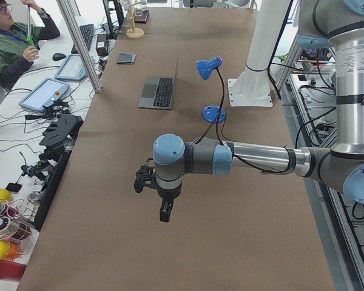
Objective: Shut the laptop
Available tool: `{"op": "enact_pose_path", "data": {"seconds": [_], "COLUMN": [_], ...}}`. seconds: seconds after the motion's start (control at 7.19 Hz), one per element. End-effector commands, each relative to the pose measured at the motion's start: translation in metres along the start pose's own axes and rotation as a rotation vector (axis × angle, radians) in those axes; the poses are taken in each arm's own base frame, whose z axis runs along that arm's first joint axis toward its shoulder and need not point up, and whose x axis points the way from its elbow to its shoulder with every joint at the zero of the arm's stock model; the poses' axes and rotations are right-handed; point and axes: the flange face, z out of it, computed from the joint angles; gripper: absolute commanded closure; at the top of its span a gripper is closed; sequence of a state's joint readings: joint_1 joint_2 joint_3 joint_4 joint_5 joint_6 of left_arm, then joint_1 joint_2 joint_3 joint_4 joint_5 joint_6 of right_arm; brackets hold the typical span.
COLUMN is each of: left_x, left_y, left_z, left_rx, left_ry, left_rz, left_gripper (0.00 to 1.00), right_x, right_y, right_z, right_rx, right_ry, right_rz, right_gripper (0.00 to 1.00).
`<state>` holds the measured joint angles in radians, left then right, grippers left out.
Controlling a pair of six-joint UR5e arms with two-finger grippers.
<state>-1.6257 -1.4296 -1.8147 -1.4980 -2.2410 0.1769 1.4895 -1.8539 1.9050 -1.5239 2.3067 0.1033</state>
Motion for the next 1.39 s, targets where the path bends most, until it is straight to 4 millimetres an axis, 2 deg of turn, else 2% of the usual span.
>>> {"op": "enact_pose_path", "data": {"seconds": [0.0, 0.28, 0.42, 0.83, 0.97, 1.25], "left_x": [0.009, 0.021, 0.032, 0.054, 0.053, 0.057], "left_y": [-0.01, -0.028, -0.047, -0.094, -0.11, -0.111], "left_z": [-0.011, -0.028, -0.045, -0.081, -0.084, -0.079], "left_rx": [0.023, 0.063, 0.1, 0.201, 0.287, 0.319], "left_ry": [-0.001, -0.001, -0.007, -0.026, -0.04, 0.001], "left_rz": [0.017, 0.047, 0.075, 0.165, 0.228, 0.257], "left_gripper": [0.01, 0.01, 0.01, 0.01, 0.01, 0.01], "right_x": [-0.009, -0.021, -0.024, -0.032, -0.041, -0.044], "right_y": [-0.006, -0.01, -0.011, -0.021, -0.027, -0.031], "right_z": [-0.009, -0.021, -0.025, -0.032, -0.041, -0.042], "right_rx": [0.112, 0.267, 0.297, 0.318, 0.338, 0.335], "right_ry": [-0.02, -0.035, -0.041, -0.041, -0.049, -0.069], "right_rz": [-0.101, -0.238, -0.258, -0.276, -0.293, -0.296], "right_gripper": [0.0, 0.0, 0.0, 0.0, 0.0, 0.0]}}
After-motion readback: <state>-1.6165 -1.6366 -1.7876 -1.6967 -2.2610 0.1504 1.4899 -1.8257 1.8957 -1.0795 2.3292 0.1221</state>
